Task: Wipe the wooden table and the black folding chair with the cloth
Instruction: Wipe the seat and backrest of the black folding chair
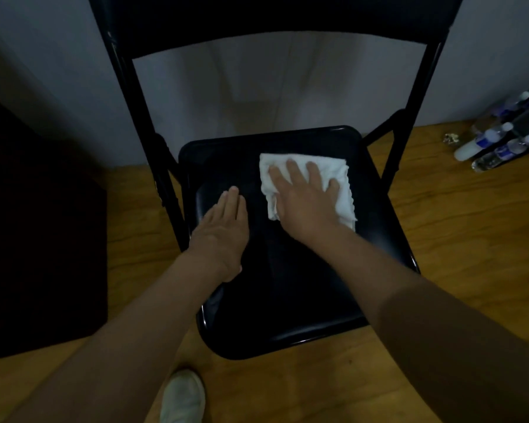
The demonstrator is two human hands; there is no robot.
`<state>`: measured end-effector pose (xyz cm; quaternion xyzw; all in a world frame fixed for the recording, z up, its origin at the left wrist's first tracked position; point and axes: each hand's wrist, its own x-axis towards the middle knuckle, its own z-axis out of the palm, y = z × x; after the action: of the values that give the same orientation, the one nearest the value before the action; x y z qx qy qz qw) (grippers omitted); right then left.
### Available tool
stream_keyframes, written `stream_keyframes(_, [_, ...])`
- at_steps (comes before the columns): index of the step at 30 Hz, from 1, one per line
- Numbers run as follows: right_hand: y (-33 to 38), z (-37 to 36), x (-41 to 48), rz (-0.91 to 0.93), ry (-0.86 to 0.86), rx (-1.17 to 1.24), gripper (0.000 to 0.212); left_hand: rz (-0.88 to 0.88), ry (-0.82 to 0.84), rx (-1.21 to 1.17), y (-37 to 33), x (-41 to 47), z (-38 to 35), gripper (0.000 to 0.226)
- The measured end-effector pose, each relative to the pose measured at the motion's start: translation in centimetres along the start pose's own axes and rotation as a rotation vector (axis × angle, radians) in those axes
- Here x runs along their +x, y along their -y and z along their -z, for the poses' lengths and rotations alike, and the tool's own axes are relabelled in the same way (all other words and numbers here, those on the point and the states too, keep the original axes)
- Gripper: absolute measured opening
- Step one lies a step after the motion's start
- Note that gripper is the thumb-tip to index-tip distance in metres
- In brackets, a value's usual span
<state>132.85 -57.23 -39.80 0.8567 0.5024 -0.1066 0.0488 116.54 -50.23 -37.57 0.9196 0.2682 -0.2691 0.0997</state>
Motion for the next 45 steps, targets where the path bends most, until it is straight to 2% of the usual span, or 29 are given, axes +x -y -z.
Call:
stream_keyframes(4, [-2.0,-1.4,-10.2,0.054,0.02,-0.029,0.08,0.053,0.092,0.132,-1.2,0.6,2.8,0.138])
stream_keyframes(8, [-4.5,-2.2,-19.0,0.061,0.082,-0.101,0.069,0.095,0.096,0.185,-3.7,2.4,5.6,0.144])
stream_keyframes(11, [-6.4,-2.6,-20.9,0.083,0.031,-0.135,0.066,0.086,0.104,0.222,-4.8,3.5,5.4,0.141])
stream_keyframes(14, [-7.2,-2.2,-19.0,0.025,0.04,-0.116,0.066,0.066,0.105,0.178,-4.2,3.7,4.1,0.139])
stream_keyframes(18, [-7.9,-1.0,-12.2,-0.021,0.092,-0.152,0.093,0.006,0.075,0.121,-3.1,3.6,3.7,0.141])
stream_keyframes(24, [-8.1,1.1,-1.0,0.045,0.076,-0.236,0.084,0.009,0.067,0.119,-3.3,4.0,3.5,0.143])
stream_keyframes(29, [-8.7,2.4,6.5,-0.013,0.03,-0.119,0.08,0.043,0.081,0.145,-3.7,4.5,3.3,0.138])
stream_keyframes(32, [-9.6,3.6,9.9,-0.064,0.085,-0.045,0.084,0.062,0.082,0.139,-4.0,4.8,3.3,0.129])
stream_keyframes(34, [-10.2,4.2,11.3,-0.049,0.114,-0.034,0.078,0.059,0.078,0.128,-4.0,4.9,3.5,0.129])
stream_keyframes(38, [-11.0,3.3,9.1,0.031,0.027,-0.039,0.06,0.032,0.113,0.126,-3.8,4.5,4.2,0.14])
stream_keyframes(43, [-10.9,1.2,-0.7,0.067,-0.069,-0.05,0.062,0.038,0.195,0.071,-3.7,4.3,5.9,0.137])
stream_keyframes(45, [-10.6,0.0,-5.7,0.079,-0.096,-0.05,0.064,0.065,0.171,0.111,-4.9,4.3,6.3,0.134])
